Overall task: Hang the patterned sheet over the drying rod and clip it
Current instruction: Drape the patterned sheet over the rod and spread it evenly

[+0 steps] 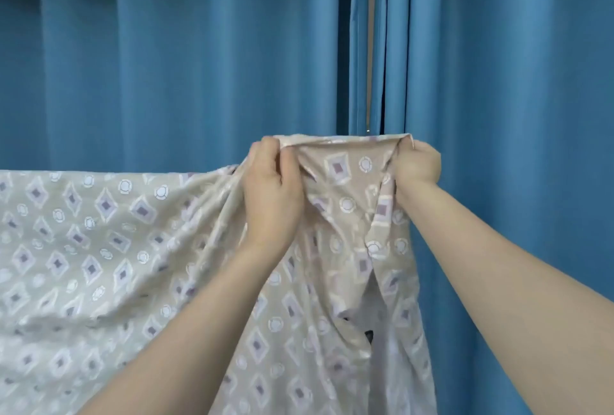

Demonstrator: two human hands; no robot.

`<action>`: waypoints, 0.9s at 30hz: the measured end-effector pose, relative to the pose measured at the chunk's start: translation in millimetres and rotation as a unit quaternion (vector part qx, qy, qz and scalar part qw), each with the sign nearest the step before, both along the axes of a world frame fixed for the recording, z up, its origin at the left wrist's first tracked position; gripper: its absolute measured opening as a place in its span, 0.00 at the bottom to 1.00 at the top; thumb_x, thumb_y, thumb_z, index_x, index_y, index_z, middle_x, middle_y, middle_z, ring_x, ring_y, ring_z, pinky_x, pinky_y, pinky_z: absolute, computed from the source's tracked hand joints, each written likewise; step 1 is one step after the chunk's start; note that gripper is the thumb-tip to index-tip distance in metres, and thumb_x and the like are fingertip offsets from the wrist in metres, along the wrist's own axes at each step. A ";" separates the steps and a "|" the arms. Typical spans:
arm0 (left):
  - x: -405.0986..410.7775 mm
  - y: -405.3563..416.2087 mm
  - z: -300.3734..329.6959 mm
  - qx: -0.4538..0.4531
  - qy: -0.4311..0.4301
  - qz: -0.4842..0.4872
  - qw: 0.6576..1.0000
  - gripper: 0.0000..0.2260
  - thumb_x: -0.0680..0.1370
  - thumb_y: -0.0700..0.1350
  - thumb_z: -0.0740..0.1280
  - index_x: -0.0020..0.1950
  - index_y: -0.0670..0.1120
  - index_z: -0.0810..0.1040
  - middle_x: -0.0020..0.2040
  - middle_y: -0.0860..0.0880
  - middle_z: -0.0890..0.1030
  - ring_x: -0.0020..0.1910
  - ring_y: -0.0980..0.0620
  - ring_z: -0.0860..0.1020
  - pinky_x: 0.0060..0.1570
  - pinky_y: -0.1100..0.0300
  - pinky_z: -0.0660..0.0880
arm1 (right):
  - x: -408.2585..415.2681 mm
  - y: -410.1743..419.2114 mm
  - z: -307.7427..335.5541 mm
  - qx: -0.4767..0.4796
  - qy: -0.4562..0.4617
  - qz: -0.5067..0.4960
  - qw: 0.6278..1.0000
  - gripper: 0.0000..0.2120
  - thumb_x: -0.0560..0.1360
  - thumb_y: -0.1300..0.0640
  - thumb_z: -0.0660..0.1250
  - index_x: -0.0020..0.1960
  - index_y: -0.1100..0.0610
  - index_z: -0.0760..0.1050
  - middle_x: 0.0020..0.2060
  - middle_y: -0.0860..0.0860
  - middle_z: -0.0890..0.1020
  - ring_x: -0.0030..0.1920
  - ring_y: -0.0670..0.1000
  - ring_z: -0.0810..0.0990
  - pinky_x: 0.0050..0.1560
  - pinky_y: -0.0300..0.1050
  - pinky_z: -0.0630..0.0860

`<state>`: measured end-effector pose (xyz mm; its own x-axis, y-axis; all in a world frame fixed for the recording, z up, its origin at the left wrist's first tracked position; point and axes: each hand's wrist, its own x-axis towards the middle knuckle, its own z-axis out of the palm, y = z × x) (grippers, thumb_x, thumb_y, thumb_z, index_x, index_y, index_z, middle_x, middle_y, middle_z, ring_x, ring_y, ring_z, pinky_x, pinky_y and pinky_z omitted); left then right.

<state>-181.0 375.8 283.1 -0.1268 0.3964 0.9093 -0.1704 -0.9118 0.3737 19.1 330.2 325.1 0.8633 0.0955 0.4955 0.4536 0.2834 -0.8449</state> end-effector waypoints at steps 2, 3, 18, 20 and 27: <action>3.1 11.2 44.5 0.089 -0.011 0.051 0.995 0.12 0.80 0.38 0.58 0.38 0.47 0.63 0.39 0.52 0.68 0.40 0.56 0.66 0.44 0.65 0.64 | 0.5 2.4 7.6 -0.004 -0.014 -0.014 1.000 0.22 0.81 0.51 0.58 0.30 0.54 0.62 0.27 0.48 0.68 0.32 0.52 0.66 0.33 0.45 0.62; 7.2 21.9 67.5 0.119 0.001 0.076 0.990 0.11 0.80 0.38 0.58 0.38 0.47 0.64 0.40 0.50 0.69 0.42 0.55 0.66 0.46 0.66 0.64 | 2.4 0.9 11.4 -0.006 -0.022 -0.027 0.999 0.21 0.81 0.51 0.57 0.30 0.54 0.62 0.28 0.49 0.69 0.34 0.53 0.67 0.34 0.45 0.63; 60.0 23.0 51.2 0.055 0.622 0.222 0.749 0.16 0.76 0.59 0.59 0.42 0.48 0.77 0.40 0.51 0.79 0.44 0.46 0.78 0.43 0.56 0.71 | -3.8 -55.9 -76.2 -0.282 0.116 0.331 0.893 0.15 0.81 0.54 0.62 0.38 0.60 0.76 0.27 0.54 0.80 0.30 0.53 0.79 0.41 0.45 0.73; 54.4 21.8 32.5 0.131 0.542 0.282 0.781 0.15 0.78 0.56 0.57 0.43 0.48 0.76 0.38 0.52 0.77 0.47 0.45 0.77 0.43 0.55 0.66 | -16.3 -67.5 -87.3 -0.192 0.133 0.422 0.876 0.22 0.80 0.44 0.60 0.52 0.61 0.81 0.45 0.59 0.85 0.46 0.58 0.85 0.50 0.51 0.79; 15.4 -19.2 -126.5 0.160 0.257 0.152 0.941 0.24 0.72 0.58 0.67 0.60 0.44 0.74 0.59 0.43 0.72 0.57 0.41 0.71 0.59 0.46 0.67 | -20.2 -96.7 -155.4 -0.083 0.019 0.407 0.909 0.35 0.60 0.64 0.57 0.68 0.55 0.69 0.54 0.52 0.81 0.52 0.53 0.79 0.48 0.45 0.75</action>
<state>-165.6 356.5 156.6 0.2979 0.1087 0.9484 0.2455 -0.9688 0.0339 -1.0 233.5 169.8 0.4893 0.7811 0.3880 0.1204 0.3801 -0.9171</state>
